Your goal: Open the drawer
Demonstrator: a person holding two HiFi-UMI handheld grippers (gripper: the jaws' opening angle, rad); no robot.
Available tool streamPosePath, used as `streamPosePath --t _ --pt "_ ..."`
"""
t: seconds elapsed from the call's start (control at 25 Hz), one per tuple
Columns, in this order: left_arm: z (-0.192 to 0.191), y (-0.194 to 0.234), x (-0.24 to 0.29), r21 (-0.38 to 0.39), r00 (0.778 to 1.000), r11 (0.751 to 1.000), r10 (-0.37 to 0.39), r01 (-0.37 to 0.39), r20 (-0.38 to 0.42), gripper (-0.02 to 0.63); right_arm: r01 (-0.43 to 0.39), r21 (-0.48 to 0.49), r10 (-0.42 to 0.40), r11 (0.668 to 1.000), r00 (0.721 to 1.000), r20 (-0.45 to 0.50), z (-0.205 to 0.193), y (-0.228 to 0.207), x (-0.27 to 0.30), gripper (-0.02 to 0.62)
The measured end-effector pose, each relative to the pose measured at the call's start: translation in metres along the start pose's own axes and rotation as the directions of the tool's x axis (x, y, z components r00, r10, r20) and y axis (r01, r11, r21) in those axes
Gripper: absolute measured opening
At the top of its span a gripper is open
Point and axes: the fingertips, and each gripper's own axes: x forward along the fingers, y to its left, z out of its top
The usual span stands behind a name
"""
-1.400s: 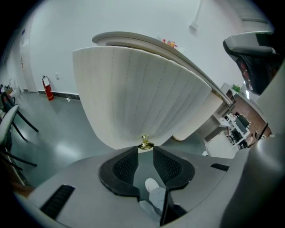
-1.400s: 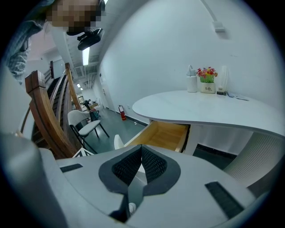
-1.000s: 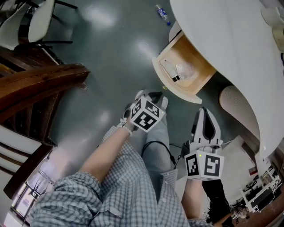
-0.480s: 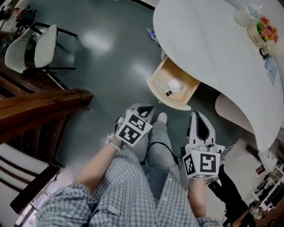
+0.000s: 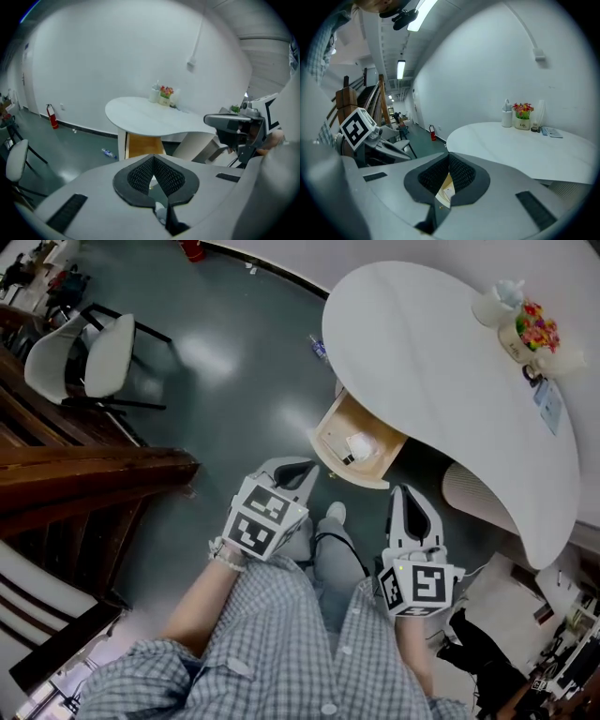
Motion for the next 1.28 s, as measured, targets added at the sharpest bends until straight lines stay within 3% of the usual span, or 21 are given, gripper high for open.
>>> streamPosePath --t 0.28,0.44,0.64,1.28 --pt "0.071 -0.004 -0.035 0.039 0.987 0.999 0.031 -0.038 0.155 0.005 -0.017 -0.050 0.021 0.999 0.995 0.099 0.049 0.003 -0.002 0.009" --pt "0.089 -0.016 -0.050 0.025 0.978 0.999 0.016 -0.021 0.206 0.006 0.002 -0.029 0.003 1.000 0.986 0.167 0.078 -0.009 -0.013 0.009" --pt "0.109 -0.026 -0.060 0.050 0.967 0.999 -0.004 -0.009 0.256 0.005 0.047 -0.070 -0.031 0.996 0.976 0.214 0.101 -0.025 -0.020 0.009" --pt "0.126 -0.040 -0.057 0.068 0.960 0.997 -0.049 0.031 0.277 0.005 0.026 -0.104 -0.001 0.994 0.973 0.230 0.111 -0.020 -0.016 0.009"
